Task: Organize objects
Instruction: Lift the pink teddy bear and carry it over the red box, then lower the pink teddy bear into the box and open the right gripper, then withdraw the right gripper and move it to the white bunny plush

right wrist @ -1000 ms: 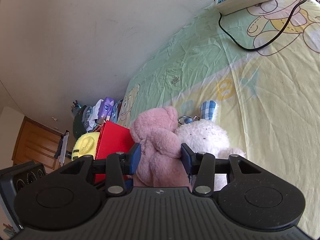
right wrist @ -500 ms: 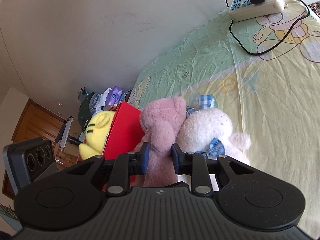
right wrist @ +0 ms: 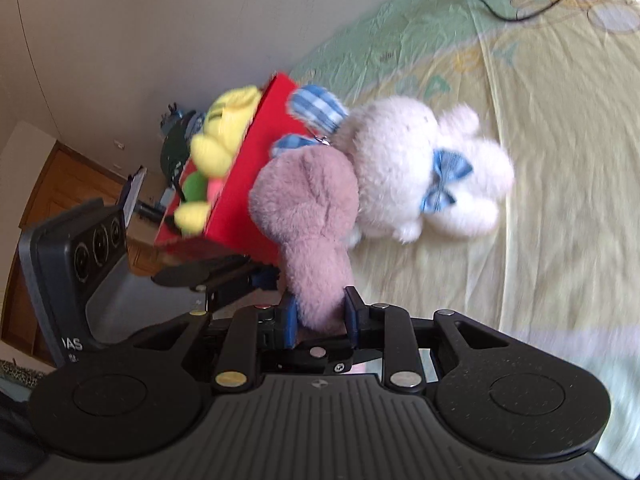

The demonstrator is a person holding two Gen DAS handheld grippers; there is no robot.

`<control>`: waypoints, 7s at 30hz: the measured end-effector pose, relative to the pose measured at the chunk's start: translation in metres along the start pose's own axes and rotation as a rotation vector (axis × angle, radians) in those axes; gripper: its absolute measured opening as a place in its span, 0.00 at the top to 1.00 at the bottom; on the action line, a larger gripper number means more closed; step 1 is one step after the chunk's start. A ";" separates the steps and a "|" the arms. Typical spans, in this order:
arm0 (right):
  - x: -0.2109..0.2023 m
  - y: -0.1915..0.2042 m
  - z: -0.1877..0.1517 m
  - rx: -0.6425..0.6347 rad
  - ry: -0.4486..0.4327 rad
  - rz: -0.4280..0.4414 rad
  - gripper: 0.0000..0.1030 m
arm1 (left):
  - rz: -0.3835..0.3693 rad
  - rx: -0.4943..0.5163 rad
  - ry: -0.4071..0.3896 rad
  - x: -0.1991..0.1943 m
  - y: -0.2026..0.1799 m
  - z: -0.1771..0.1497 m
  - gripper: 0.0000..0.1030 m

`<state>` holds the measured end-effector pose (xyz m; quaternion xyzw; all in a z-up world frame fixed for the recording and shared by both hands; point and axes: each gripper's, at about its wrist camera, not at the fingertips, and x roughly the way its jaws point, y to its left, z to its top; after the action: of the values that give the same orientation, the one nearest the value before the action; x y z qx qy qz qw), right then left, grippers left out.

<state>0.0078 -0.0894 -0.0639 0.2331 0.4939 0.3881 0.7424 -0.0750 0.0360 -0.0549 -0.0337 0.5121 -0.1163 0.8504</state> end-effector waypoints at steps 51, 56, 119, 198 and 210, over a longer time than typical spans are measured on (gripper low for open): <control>-0.013 0.159 -0.013 -0.317 -0.306 0.029 0.64 | 0.049 0.141 -0.400 -0.158 0.032 -0.026 0.34; 0.020 0.186 0.002 -0.331 -0.338 0.027 0.64 | 0.062 0.152 -0.426 -0.176 0.076 -0.022 0.34; 0.195 0.192 0.078 -0.325 -0.180 -0.418 0.81 | -0.031 0.060 -0.112 -0.089 0.266 0.003 0.22; 0.128 0.231 0.000 -0.207 -0.329 -0.527 0.63 | 0.372 0.095 -0.174 -0.144 0.183 -0.018 0.11; 0.102 0.215 -0.007 -0.259 -0.260 -0.426 0.63 | 0.439 -0.022 -0.151 -0.146 0.146 -0.030 0.11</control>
<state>-0.0520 0.1193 0.0343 0.0752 0.3786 0.2502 0.8879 -0.1427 0.2131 0.0313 0.0606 0.4432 0.0797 0.8908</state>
